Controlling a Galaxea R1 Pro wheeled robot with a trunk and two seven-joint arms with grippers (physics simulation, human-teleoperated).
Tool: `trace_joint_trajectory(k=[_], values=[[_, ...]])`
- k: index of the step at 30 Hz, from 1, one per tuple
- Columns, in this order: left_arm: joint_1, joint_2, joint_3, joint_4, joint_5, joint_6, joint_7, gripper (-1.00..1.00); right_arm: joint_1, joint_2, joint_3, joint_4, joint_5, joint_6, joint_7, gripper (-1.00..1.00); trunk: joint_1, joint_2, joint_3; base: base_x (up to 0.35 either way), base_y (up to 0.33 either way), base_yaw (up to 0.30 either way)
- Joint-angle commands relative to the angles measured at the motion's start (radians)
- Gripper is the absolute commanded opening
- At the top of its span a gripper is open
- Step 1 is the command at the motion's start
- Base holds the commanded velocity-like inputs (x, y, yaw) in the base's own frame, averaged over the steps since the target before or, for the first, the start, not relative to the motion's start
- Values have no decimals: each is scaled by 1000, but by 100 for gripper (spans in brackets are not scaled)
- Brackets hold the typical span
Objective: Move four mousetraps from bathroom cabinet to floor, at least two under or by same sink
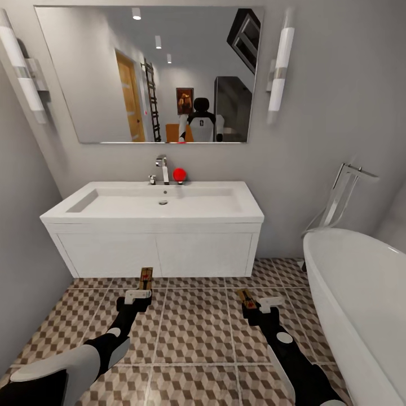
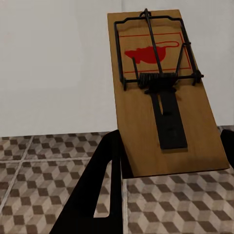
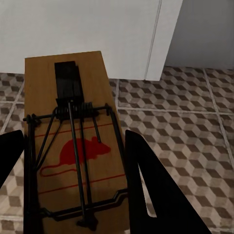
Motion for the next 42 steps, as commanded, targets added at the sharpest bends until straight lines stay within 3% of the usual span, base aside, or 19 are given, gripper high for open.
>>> trace_joint_trajectory(k=[1,19,28,42], values=[[-1,1,-8,-4,0,-2,10,-100,0,-1,4,-2,-8,5,-8,-100,0,0,-1,0,0,0],[-1,1,-9,-4,0,1,10,-100,0,-1,4,-2,-8,5,-8,-100,0,0,-1,0,0,0],[-1,1,-9,-3,0,1,10,-100,0,-1,3,-2,-8,4,-8,-100,34,-63,-29,0,0,0],[-1,1,-9,-3,0,1,10,-100,0,-1,3,-2,-8,5,-8,-100,34,-63,-29,0,0,0]])
